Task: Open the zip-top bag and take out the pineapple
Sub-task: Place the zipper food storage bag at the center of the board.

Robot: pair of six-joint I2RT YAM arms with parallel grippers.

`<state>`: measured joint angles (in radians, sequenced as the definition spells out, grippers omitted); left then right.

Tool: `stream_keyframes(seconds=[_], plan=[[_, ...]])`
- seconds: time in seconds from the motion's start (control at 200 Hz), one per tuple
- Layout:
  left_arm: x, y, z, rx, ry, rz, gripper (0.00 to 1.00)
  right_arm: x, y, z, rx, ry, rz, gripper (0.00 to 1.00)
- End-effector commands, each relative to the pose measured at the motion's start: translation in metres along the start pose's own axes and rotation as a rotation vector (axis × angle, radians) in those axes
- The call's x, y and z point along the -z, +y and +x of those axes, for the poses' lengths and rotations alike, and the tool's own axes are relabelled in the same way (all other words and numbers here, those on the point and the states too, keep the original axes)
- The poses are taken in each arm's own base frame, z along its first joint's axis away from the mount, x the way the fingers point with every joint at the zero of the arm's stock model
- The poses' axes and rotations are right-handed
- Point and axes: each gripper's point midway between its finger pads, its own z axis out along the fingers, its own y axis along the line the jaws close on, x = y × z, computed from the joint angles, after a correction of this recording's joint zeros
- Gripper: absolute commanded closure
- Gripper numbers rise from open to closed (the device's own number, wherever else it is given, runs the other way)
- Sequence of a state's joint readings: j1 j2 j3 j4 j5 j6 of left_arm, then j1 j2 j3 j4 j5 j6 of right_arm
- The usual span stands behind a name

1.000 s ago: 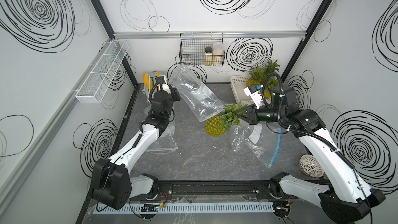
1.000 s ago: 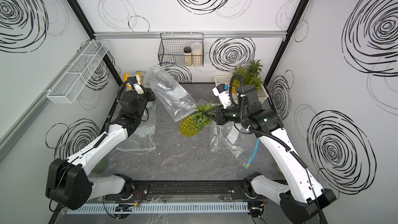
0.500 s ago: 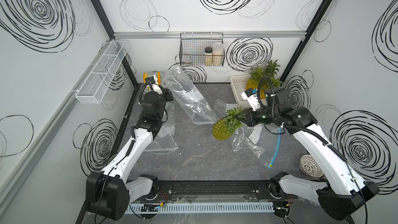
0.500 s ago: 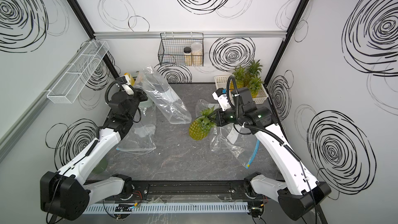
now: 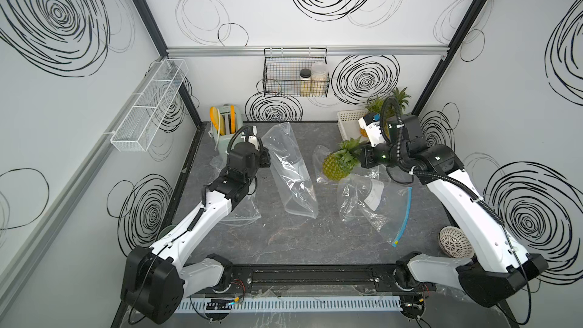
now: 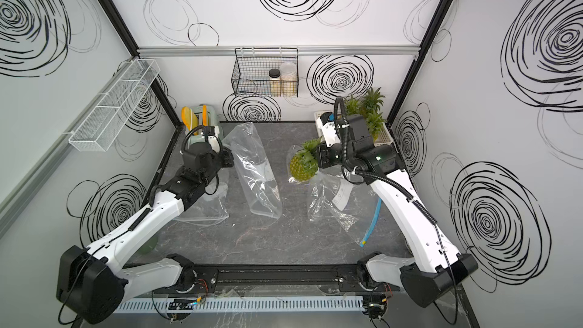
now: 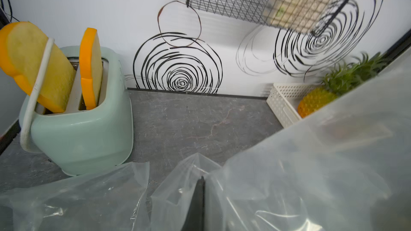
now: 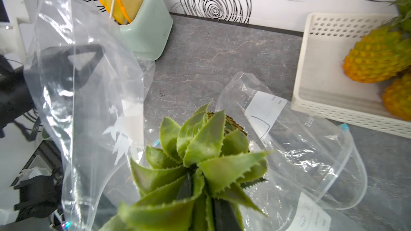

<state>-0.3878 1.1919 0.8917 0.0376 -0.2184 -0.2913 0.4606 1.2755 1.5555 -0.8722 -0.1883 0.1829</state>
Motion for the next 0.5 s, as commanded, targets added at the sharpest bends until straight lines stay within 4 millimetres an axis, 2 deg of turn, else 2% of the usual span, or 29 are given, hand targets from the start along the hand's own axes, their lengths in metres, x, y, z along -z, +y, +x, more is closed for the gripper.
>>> stream_keyframes(seconds=[0.0, 0.135, 0.31, 0.435, 0.495], plan=[[-0.003, 0.008, 0.018, -0.054, 0.043, -0.076, 0.77, 0.004, -0.009, -0.048, 0.048, -0.156, 0.061, 1.00], [-0.010, 0.011, 0.032, -0.091, 0.087, -0.109, 0.50, -0.006, -0.023, -0.069, 0.037, -0.195, 0.092, 1.00], [-0.028, 0.017, 0.047, -0.166, 0.174, -0.165, 0.35, -0.010, -0.038, -0.089, 0.025, -0.231, 0.109, 1.00], [-0.038, 0.014, 0.045, -0.173, 0.172, -0.166, 0.22, -0.015, -0.053, -0.099, 0.018, -0.243, 0.143, 1.00], [-0.040, 0.010, 0.039, -0.171, 0.156, -0.153, 0.19, -0.018, -0.062, -0.103, 0.013, -0.249, 0.160, 1.00]])
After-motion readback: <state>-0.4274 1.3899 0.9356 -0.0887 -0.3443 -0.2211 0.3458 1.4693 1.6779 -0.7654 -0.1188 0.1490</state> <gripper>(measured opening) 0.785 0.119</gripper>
